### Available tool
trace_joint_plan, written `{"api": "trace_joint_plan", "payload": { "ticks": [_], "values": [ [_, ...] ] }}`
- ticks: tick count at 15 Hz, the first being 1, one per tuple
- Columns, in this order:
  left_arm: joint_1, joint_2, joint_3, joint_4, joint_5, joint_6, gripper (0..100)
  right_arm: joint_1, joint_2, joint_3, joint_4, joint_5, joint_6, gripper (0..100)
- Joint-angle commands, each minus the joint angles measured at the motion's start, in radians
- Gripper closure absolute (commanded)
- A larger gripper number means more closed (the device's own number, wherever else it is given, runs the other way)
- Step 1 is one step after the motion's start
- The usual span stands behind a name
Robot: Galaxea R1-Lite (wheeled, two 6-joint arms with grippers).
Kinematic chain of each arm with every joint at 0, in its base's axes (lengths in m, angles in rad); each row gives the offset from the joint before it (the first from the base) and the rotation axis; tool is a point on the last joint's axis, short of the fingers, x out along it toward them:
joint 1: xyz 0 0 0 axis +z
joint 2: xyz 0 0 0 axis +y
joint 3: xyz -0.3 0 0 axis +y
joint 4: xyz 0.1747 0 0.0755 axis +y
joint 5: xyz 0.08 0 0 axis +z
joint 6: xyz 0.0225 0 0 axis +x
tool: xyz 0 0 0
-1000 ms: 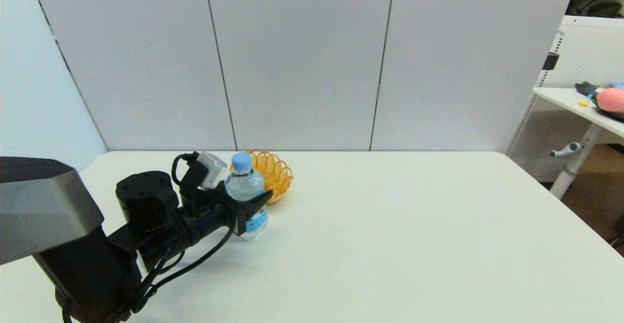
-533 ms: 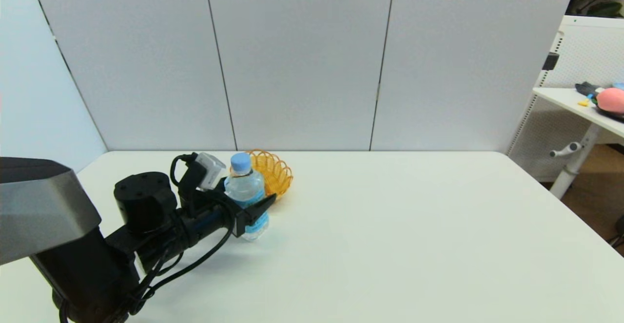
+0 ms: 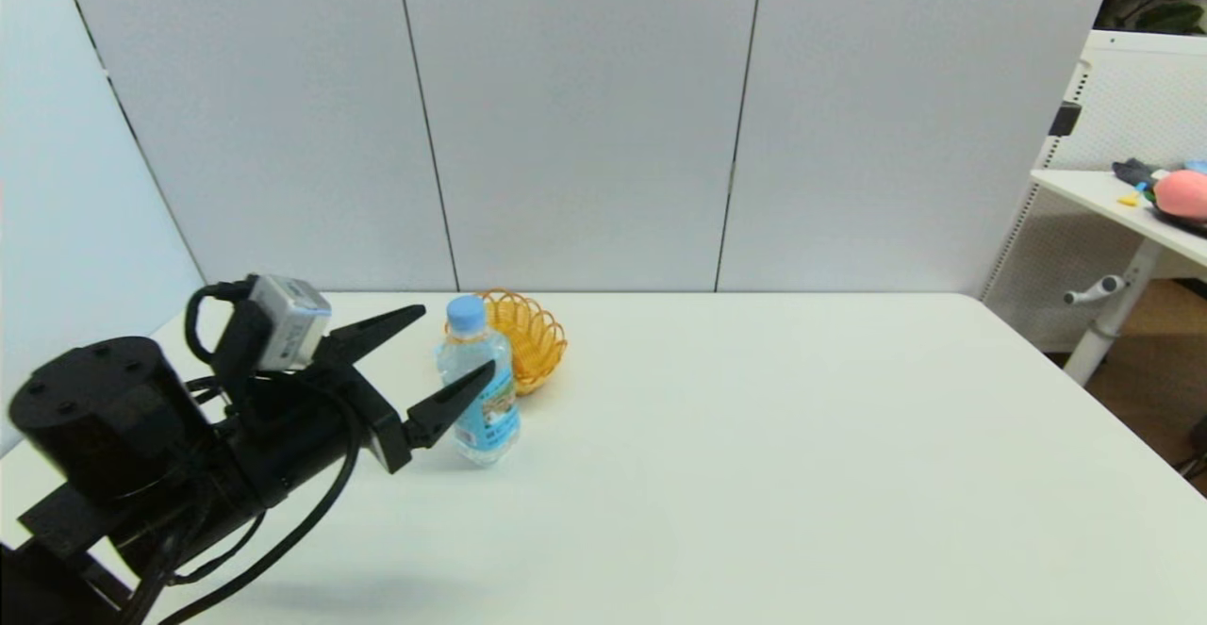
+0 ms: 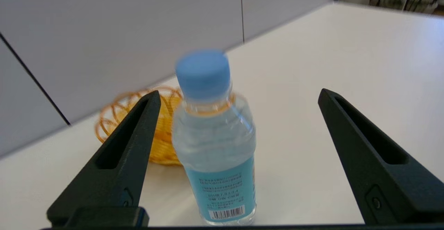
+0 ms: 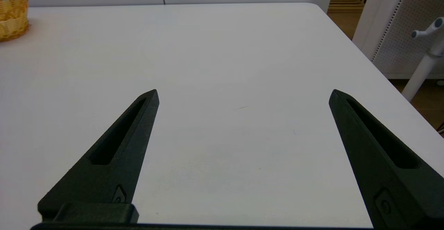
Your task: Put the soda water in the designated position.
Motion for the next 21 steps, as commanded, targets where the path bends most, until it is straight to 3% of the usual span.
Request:
{"api": "trace_joint_plan", "payload": {
  "ticks": [1, 6, 14, 21],
  "values": [
    [0.001, -0.323, 0.065, 0.066, 0.03, -0.039, 0, 0.0, 0.001, 0.0, 0.0, 0.0, 0.0, 0],
    [0.098, -0.751, 0.115, 0.354, 0.126, -0.087, 0, 0.0, 0.001, 0.0, 0.0, 0.0, 0.0, 0],
    [0.245, -1.162, 0.066, 0.885, 0.126, -0.068, 0, 0.0, 0.001, 0.0, 0.0, 0.0, 0.0, 0],
    [0.372, -1.413, 0.069, 1.224, 0.124, -0.041, 0, 0.0, 0.001, 0.0, 0.0, 0.0, 0.0, 0]
  ]
}}
